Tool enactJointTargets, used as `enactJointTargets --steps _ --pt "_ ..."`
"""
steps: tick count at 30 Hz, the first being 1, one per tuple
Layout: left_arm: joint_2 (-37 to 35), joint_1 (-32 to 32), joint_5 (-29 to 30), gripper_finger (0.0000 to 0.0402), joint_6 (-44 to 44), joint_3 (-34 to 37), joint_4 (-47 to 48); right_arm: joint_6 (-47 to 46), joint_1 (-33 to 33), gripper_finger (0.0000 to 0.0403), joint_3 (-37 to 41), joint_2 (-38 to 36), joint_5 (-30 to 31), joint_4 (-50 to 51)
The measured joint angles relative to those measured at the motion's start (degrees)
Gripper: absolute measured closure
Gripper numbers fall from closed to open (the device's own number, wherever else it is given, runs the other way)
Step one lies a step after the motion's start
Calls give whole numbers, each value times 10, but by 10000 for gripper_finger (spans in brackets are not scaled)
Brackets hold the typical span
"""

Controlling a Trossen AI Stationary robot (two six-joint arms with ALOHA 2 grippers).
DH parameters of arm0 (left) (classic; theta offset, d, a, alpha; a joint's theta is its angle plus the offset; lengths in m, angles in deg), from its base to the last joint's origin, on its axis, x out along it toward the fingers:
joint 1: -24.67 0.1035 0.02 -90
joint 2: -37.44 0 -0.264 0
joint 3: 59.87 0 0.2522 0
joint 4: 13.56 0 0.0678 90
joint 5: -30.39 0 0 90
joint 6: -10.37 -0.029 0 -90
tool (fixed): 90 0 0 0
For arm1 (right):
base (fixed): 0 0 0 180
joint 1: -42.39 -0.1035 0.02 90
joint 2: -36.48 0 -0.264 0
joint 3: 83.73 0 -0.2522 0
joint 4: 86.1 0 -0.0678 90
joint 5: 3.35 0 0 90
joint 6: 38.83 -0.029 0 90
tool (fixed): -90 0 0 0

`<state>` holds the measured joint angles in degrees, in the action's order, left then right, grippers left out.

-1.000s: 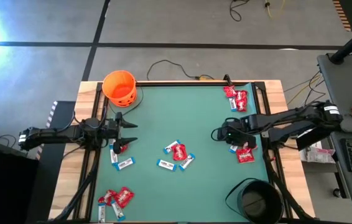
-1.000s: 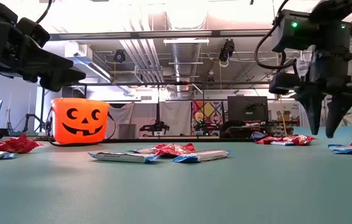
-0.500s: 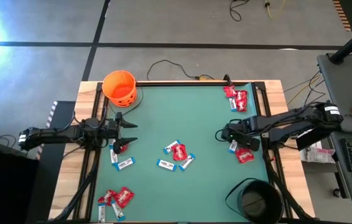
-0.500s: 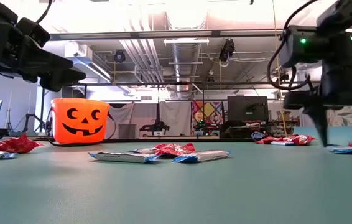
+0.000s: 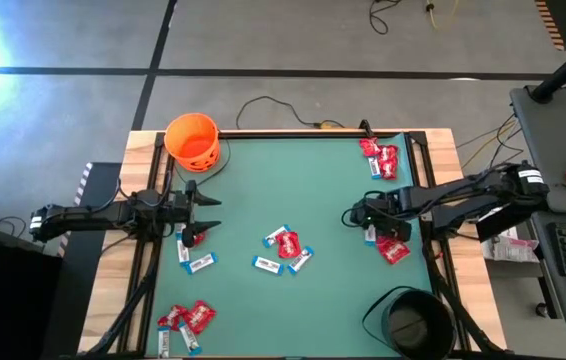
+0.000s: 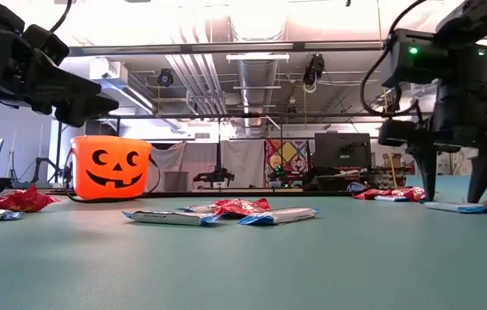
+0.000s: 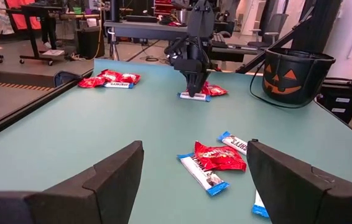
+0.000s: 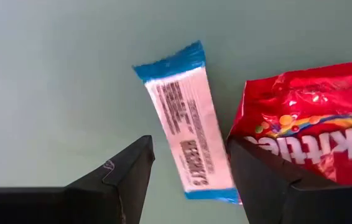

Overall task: Sort candy by brand, put in halloween buckets
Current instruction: Put the white chocolate into the black bucket

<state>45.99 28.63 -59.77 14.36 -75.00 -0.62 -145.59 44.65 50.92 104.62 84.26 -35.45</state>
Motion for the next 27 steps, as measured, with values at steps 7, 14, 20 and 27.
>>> enactJointTargets --steps 7,14,20,27 --pt "0 0 0 130 0 0 0 49 -11 202 -50 72 -16 2" --pt "0 0 0 130 0 0 0 87 -24 202 -90 169 -28 14" --pt "0 0 0 130 0 0 0 120 -23 202 -116 200 -30 39" --pt "0 0 0 130 0 0 0 119 -23 204 -114 196 -24 44"
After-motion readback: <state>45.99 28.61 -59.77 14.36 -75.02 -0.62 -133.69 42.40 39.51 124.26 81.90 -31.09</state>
